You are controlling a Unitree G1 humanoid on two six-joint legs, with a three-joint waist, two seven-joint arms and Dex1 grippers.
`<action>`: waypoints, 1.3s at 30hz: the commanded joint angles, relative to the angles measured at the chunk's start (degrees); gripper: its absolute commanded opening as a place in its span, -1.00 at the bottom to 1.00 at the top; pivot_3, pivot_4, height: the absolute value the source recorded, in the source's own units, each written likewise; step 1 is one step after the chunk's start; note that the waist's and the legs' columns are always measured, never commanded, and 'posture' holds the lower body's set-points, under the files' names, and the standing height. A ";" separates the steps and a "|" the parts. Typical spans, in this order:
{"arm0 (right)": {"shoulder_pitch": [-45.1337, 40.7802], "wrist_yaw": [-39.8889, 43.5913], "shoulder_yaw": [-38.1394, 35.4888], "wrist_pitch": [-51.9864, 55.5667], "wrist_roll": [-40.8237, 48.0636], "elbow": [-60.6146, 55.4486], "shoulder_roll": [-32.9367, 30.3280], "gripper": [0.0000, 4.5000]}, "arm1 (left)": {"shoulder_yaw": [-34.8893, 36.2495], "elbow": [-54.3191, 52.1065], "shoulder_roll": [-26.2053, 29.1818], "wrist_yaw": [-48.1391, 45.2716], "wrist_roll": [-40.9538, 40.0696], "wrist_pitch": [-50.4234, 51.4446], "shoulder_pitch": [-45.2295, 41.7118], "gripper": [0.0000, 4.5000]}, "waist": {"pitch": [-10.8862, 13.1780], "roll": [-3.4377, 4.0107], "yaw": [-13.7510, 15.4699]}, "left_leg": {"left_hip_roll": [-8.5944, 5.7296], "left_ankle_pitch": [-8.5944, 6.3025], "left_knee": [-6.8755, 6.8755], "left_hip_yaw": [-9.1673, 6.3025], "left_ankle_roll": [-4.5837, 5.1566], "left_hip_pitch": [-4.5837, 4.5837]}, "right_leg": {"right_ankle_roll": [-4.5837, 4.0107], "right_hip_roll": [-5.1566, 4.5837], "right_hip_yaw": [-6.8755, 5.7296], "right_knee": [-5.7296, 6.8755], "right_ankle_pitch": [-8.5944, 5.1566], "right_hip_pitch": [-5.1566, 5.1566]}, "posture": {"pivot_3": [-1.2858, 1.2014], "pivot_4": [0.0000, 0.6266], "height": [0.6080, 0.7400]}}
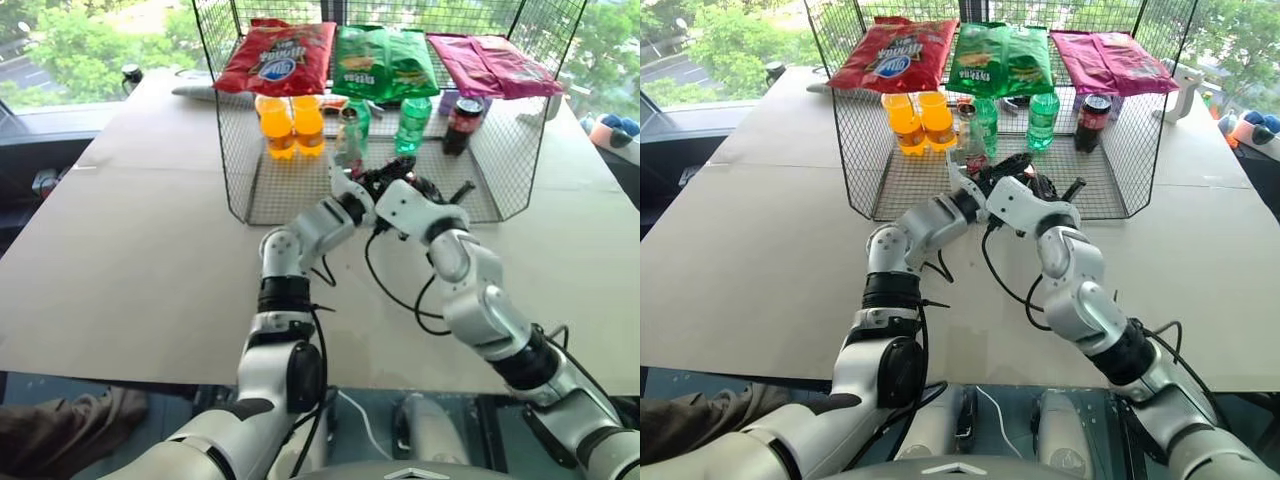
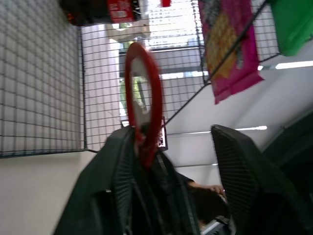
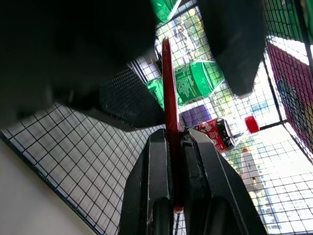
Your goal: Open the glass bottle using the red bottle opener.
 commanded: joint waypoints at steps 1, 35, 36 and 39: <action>3.12 3.01 -8.17 -4.65 6.76 -8.29 0.73 -1.00 | -4.26 -10.25 7.25 -9.51 2.36 4.75 1.90 0.32 | 0.00 0.01 -0.56 | 0.01 0.00 -0.03 0.03 -0.01 0.04 | 0.00 0.01 0.03 0.00 0.00 0.00 | 0.03 -0.52 1.00; 28.57 7.03 -30.65 -22.33 30.20 -24.72 -0.52 -1.00 | -19.90 1.00 25.70 -41.62 57.53 -38.15 0.55 0.99 | 0.05 0.08 0.15 | 0.03 0.05 -0.76 0.06 -0.07 0.16 | 0.00 0.03 -0.04 -0.49 -0.01 0.00 | 0.03 -0.52 1.00; 28.71 6.87 -30.66 -22.20 30.18 -24.93 -0.51 -1.00 | -20.20 1.70 25.46 -41.79 57.98 -37.67 -0.15 0.99 | 0.05 0.08 0.10 | 0.03 0.05 -0.76 0.06 -0.07 0.17 | 0.00 0.02 -0.03 -0.49 -0.01 0.00 | 0.03 -0.52 1.00; 28.93 6.56 -30.99 -21.68 30.38 -25.59 -0.47 -1.00 | -20.04 4.15 24.21 -41.08 58.90 -36.86 -2.65 0.99 | 0.05 0.08 0.05 | 0.03 0.06 -0.76 0.08 -0.08 0.18 | 0.01 0.03 -0.02 -0.48 0.00 0.01 | 0.03 -0.52 1.00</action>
